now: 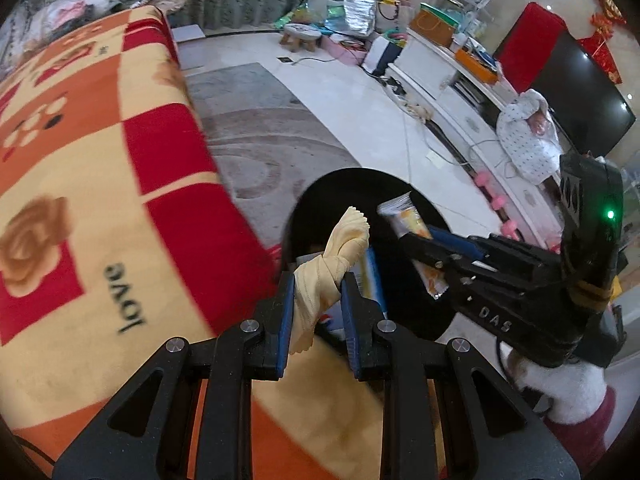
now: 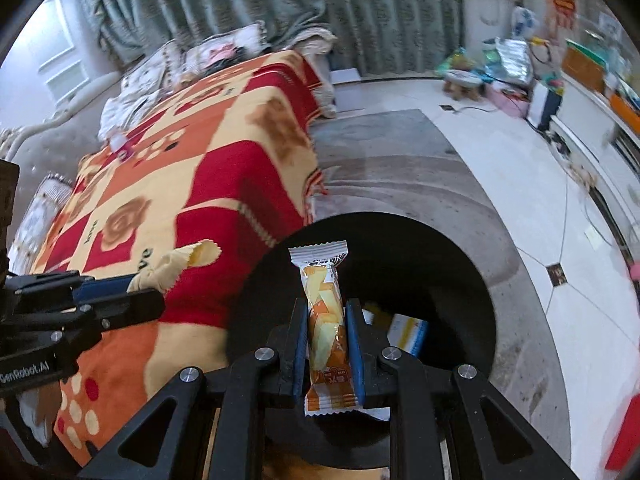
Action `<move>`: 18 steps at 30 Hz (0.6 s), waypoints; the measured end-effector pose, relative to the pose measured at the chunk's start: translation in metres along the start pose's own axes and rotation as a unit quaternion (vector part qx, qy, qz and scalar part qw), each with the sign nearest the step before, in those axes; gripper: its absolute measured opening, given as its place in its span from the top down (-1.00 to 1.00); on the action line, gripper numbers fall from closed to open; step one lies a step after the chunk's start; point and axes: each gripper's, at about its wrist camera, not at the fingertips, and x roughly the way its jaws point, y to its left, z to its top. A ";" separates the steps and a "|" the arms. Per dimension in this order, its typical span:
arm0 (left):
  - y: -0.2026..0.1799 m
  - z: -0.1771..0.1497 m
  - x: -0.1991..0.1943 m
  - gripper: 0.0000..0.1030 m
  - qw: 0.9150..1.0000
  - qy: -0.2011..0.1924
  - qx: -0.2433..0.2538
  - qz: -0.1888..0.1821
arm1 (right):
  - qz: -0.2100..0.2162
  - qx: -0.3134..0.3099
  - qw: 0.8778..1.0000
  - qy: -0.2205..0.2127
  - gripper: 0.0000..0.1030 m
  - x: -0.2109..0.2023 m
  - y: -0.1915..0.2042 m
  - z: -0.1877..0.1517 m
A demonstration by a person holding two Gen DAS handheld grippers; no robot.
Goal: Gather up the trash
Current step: 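Carry the glove finger and snack wrapper over the black bin, then open both tools to drop the glove finger and wrapper into the bin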
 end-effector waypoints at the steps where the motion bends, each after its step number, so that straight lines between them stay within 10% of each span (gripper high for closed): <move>1: -0.002 0.002 0.003 0.58 1.000 0.000 -0.002 -0.005 | -0.001 0.006 1.000 -0.001 0.67 0.000 -0.005 -0.001; 6: -0.007 0.005 0.008 0.06 1.000 -0.009 -0.006 -0.017 | -0.003 0.035 0.999 -0.010 0.40 -0.002 -0.020 -0.003; 18: -0.004 -0.012 -0.034 0.01 0.996 -0.081 0.008 0.033 | -0.033 0.031 0.997 -0.067 0.24 -0.040 0.004 -0.019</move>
